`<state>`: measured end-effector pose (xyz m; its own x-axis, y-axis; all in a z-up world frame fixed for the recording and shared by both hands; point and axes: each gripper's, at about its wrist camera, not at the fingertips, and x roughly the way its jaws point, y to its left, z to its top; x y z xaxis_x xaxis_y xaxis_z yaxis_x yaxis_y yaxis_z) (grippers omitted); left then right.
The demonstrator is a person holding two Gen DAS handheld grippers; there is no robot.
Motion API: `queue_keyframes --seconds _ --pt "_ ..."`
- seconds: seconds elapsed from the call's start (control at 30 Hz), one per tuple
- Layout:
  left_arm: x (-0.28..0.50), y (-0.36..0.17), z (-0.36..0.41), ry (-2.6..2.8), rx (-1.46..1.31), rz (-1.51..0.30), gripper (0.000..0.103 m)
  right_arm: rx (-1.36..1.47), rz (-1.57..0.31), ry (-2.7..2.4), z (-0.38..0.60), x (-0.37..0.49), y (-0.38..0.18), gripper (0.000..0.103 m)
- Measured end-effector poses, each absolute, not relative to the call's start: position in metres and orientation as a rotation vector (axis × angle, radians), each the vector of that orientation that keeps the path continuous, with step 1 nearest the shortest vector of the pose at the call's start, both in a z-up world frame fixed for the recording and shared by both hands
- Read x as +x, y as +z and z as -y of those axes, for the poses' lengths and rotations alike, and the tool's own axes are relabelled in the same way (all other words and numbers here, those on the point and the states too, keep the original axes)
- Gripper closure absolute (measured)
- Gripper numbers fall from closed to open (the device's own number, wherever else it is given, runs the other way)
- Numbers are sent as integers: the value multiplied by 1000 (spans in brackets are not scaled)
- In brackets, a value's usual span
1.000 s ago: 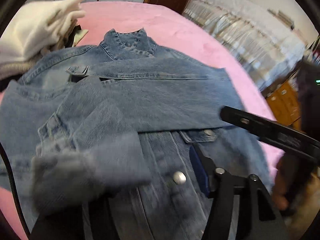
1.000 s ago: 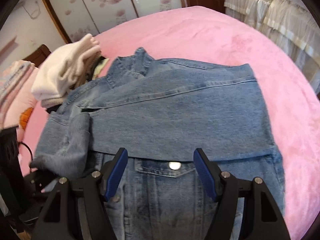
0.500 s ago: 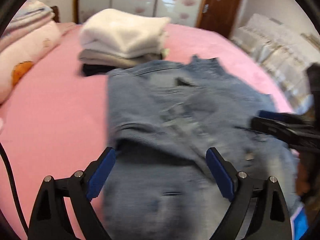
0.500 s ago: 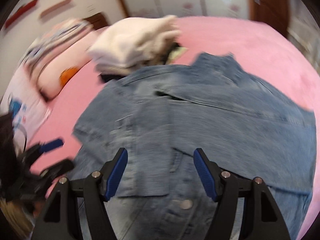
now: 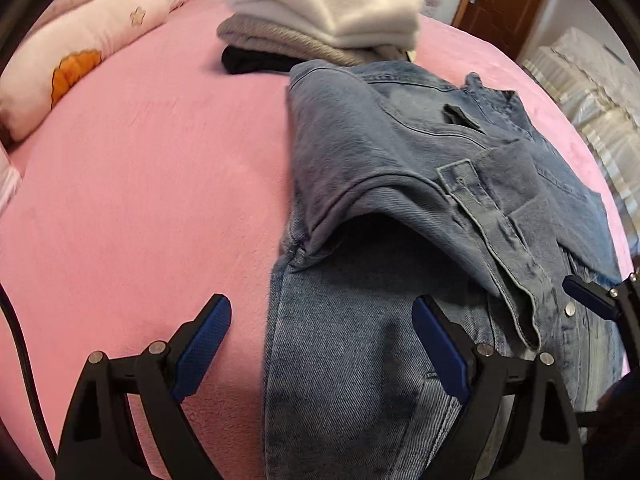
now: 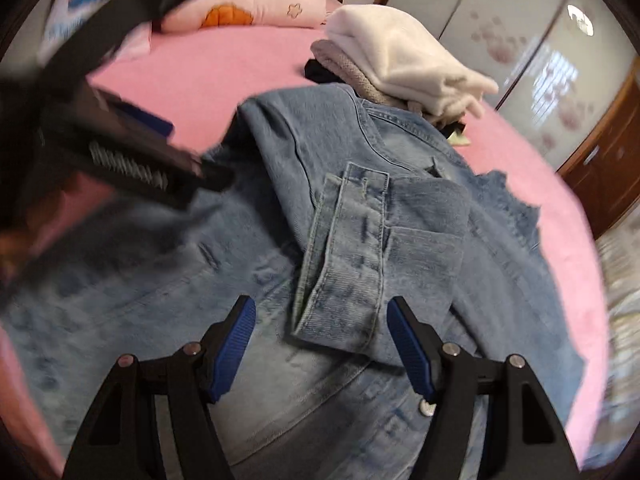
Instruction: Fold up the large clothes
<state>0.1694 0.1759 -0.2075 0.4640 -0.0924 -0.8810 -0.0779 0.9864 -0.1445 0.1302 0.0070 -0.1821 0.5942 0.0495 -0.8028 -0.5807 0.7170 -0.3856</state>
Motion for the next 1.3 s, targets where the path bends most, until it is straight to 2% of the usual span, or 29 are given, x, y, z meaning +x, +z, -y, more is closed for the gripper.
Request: queue_keyframes --seconds 0.1,0.17,0.2,0.33,0.4,0.43,0.5,0.53,0.67,0.77,0.83,1.0,1.1,1.17,1.23,1.3 --pt "173 -213 -179 -5 -193 -1100 12 -758 -879 321 -3 141 -194 36" --pt "176 -217 -178 -10 -197 -1108 12 -718 -913 323 8 148 -190 70" --pt "177 -219 -176 -11 -194 -1113 12 -706 -934 314 11 152 -188 78" --pt "185 -225 -167 8 -162 -1115 12 -572 -957 316 40 174 -156 84" --pt "190 -227 -163 18 -163 -1108 12 -510 -930 282 56 191 -132 96" --pt "193 -228 -162 28 -169 -1106 12 -482 -901 255 65 201 -117 98" --pt "201 -228 -160 52 -193 -1100 18 -434 -824 205 82 218 -89 99" --pt "205 -230 -159 59 -208 -1103 24 -410 -780 176 92 227 -74 99" --pt "214 -231 -157 96 -243 -1094 29 -282 -631 51 140 247 -34 99" --pt "214 -233 -152 85 -244 -1085 29 -178 -579 -63 187 251 -34 99" --pt "213 -235 -146 67 -228 -1093 29 -123 -630 -146 221 253 -60 99" --pt "214 -237 -138 36 -173 -1110 29 44 -971 -180 279 267 -156 93" --pt "216 -235 -141 -16 -171 -1135 29 179 -1030 -113 300 264 -170 91" --pt "214 -231 -143 -88 -179 -1152 29 281 -1019 -33 313 266 -163 79" --pt "210 -219 -149 -176 -211 -1144 29 345 -1009 31 321 274 -157 46" --pt "207 -206 -154 -218 -227 -1113 29 312 -989 23 318 284 -149 38"
